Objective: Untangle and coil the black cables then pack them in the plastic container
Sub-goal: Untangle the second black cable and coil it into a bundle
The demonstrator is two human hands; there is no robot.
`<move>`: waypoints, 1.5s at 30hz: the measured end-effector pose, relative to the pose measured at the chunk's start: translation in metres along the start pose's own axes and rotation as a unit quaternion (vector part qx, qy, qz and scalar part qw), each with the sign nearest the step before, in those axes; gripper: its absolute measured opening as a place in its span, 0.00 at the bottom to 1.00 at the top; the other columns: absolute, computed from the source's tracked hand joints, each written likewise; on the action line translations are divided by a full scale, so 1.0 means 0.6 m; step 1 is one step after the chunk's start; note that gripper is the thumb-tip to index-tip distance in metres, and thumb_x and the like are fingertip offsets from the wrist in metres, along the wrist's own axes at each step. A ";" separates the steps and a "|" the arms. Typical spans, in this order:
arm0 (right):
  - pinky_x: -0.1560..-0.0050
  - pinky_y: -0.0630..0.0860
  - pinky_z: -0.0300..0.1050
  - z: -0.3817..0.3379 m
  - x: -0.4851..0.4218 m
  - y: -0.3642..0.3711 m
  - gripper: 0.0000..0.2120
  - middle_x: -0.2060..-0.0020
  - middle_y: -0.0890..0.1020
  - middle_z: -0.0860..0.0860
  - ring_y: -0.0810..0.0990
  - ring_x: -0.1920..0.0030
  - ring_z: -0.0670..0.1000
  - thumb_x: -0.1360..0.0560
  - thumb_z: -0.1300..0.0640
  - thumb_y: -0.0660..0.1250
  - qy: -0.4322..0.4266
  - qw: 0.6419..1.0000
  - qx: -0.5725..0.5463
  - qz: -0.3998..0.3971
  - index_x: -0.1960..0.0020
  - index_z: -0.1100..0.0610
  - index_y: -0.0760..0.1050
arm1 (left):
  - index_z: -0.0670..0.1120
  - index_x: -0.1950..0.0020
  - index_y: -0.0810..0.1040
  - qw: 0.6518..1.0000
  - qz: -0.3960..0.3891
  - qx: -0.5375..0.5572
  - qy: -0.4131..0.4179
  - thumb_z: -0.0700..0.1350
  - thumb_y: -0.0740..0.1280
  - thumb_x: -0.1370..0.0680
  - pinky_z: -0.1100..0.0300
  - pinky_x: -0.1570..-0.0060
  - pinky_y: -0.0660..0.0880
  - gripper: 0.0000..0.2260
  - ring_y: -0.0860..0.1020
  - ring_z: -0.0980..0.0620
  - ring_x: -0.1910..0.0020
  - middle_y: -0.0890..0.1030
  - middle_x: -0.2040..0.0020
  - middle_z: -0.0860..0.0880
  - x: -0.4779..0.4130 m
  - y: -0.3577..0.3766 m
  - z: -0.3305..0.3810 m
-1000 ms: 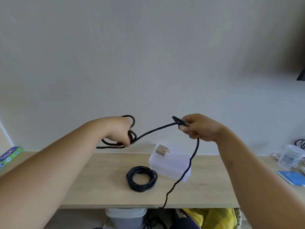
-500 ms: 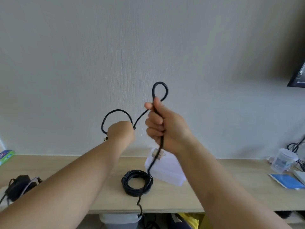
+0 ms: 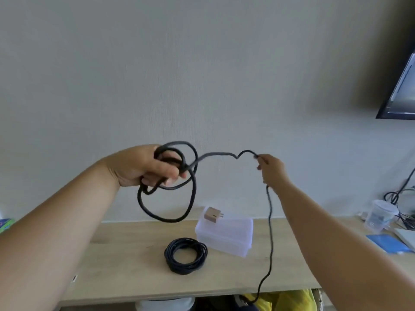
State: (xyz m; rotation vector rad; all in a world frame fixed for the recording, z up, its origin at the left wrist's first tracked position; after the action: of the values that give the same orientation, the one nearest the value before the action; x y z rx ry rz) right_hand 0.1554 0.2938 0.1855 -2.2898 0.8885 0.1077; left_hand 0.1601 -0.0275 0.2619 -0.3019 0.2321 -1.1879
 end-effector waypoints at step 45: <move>0.54 0.70 0.33 0.010 0.225 0.113 0.12 0.63 0.81 0.40 0.77 0.58 0.44 0.23 0.48 0.63 0.002 0.957 -0.108 -0.269 0.59 0.51 0.82 | 0.43 0.63 0.73 0.782 0.484 0.380 -0.102 0.47 0.60 0.19 0.63 0.72 0.77 0.15 0.77 0.54 0.75 0.77 0.74 0.50 -0.005 -0.002 -0.191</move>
State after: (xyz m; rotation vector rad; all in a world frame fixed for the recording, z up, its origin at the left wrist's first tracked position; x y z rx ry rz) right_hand 0.2170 0.1837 0.1025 -2.6533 0.2356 -0.0425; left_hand 0.1198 -0.0374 0.1549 0.3912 -0.2844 -0.1398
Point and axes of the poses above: each hand's wrist, its own x-axis away from the middle knuckle, its own y-axis out of the palm, z = x × y, the point moved 5 cm from there along -x, towards the middle knuckle
